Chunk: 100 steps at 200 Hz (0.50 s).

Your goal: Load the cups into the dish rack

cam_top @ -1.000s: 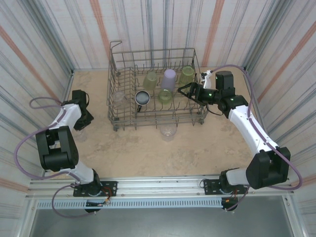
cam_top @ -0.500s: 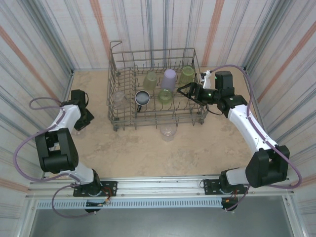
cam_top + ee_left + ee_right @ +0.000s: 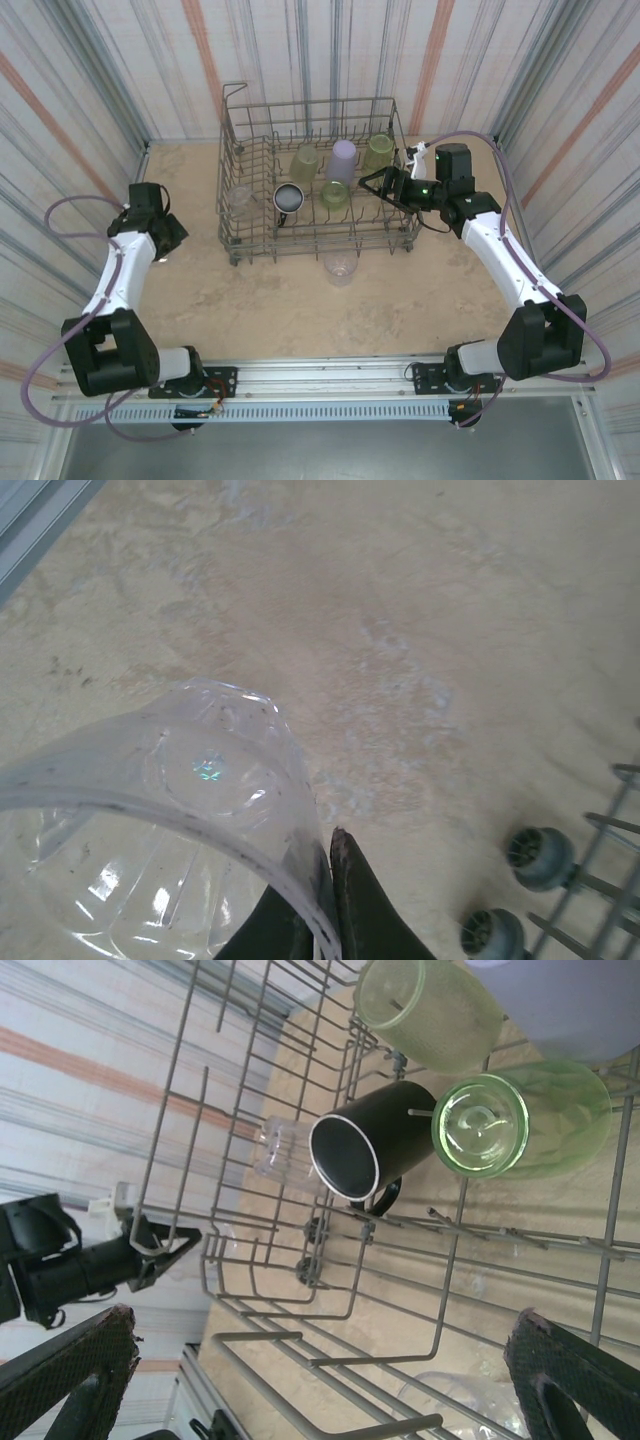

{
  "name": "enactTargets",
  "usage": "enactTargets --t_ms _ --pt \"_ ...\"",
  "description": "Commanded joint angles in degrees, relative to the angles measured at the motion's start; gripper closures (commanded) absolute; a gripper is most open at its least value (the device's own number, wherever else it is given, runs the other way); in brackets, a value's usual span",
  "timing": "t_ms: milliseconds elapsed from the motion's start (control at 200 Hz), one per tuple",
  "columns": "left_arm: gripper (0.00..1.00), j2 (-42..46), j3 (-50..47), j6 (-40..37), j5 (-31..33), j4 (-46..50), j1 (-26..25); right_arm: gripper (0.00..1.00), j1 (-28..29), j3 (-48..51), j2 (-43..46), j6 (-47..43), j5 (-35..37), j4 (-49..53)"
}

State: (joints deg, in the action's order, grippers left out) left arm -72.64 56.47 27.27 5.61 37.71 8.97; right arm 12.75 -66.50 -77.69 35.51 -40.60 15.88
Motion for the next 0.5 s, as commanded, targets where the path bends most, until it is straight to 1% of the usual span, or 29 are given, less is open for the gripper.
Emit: enactTargets --t_ms 0,90,245,496 --pt "1.0 4.6 -1.6 -3.2 -5.0 -4.1 0.3 0.01 0.3 -0.1 1.2 0.7 -1.2 -0.9" --pt "1.0 7.7 -2.8 -2.7 -6.0 -5.6 0.3 0.01 0.4 0.2 1.5 1.0 -1.4 -1.1" --pt "1.0 11.4 -3.2 -3.1 -10.1 -8.0 0.3 0.01 0.6 0.1 2.0 1.1 -1.5 -1.1" --pt "1.0 14.8 -0.5 -3.1 -17.2 -10.9 0.3 0.01 0.6 0.3 1.5 1.4 -1.8 -1.9"
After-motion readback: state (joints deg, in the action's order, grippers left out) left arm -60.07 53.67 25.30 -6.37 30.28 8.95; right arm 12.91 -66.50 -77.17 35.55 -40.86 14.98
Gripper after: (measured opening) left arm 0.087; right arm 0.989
